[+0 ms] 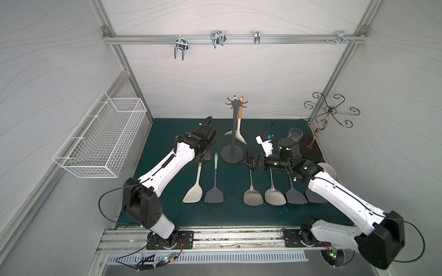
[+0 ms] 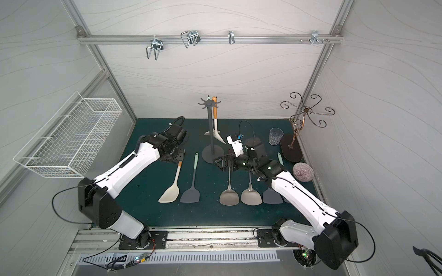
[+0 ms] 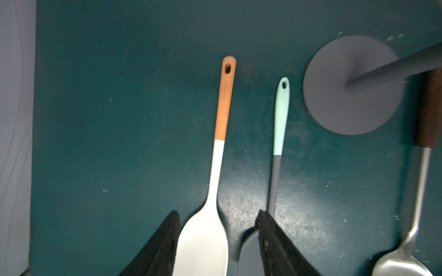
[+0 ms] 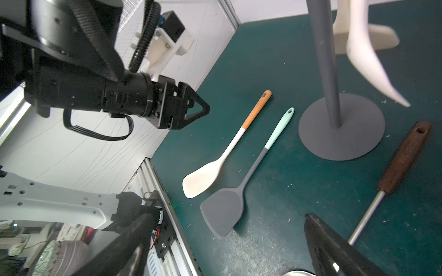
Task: Take the spatula off the kitchen utensil rack
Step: Place the spatula at the center of the board, then adjust the rack at the center of the board.
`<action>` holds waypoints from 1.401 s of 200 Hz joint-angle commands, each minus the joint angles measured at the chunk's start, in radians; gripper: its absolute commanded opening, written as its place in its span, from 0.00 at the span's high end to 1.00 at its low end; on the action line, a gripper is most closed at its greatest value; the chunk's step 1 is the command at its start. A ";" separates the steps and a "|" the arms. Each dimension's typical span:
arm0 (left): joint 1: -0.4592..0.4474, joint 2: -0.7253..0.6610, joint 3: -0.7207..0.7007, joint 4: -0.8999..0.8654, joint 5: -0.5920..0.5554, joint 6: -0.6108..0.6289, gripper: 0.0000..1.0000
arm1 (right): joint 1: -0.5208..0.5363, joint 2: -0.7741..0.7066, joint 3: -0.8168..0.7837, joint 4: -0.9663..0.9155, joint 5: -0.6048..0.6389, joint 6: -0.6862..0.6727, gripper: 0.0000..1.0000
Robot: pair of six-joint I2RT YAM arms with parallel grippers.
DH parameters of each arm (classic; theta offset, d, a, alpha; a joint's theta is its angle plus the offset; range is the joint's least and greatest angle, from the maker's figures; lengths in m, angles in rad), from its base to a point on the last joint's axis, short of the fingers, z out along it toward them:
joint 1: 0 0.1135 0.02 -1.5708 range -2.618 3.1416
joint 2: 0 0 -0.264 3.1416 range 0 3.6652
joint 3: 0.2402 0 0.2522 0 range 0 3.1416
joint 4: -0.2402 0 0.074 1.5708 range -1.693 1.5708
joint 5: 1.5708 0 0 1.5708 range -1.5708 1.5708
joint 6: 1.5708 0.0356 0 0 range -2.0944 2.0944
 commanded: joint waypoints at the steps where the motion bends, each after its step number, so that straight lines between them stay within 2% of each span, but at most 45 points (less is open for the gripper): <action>1: -0.007 -0.128 -0.058 0.078 0.043 0.011 0.36 | 0.003 -0.045 0.034 -0.089 0.054 -0.060 0.01; 24: -0.006 -0.277 -0.164 0.183 0.080 0.023 0.24 | -0.002 -0.070 0.036 -0.101 0.056 -0.079 0.01; 28: -0.006 -0.301 -0.182 0.201 0.085 0.025 0.17 | -0.004 -0.074 0.033 -0.097 0.055 -0.082 0.01; 31: -0.005 -0.317 -0.192 0.213 0.091 0.028 0.04 | -0.004 -0.075 0.032 -0.093 0.055 -0.083 0.01; 34: -0.005 -0.330 -0.202 0.227 0.096 0.029 0.01 | -0.005 -0.078 0.031 -0.091 0.054 -0.083 0.01; 73: -0.005 -0.461 -0.283 0.364 0.167 0.064 0.00 | -0.037 -0.060 0.042 -0.049 0.023 -0.073 0.07; 98: 0.009 -0.471 -0.293 0.417 0.202 0.079 0.00 | -0.063 -0.026 0.070 -0.041 0.016 -0.062 0.12; 128: 0.086 -0.437 -0.304 0.500 0.350 0.031 0.00 | -0.088 -0.003 0.082 0.007 0.020 -0.060 0.23; 156: 0.144 -0.424 -0.348 0.631 0.445 0.020 0.00 | -0.095 -0.002 0.080 0.044 0.036 -0.082 0.24; 214: 0.334 -0.287 -0.447 1.062 0.814 -0.025 0.00 | -0.118 0.039 0.087 0.068 0.028 -0.095 0.24; 235: 0.356 -0.202 -0.413 1.121 0.851 -0.035 0.00 | -0.139 0.056 0.097 0.063 0.038 -0.083 0.24; 252: 0.364 -0.150 -0.372 1.105 0.863 -0.032 0.00 | -0.151 0.074 0.126 0.045 0.044 -0.081 0.26; 280: 0.367 -0.134 -0.378 1.111 0.855 -0.060 0.00 | -0.142 0.097 0.189 0.023 0.029 -0.078 0.27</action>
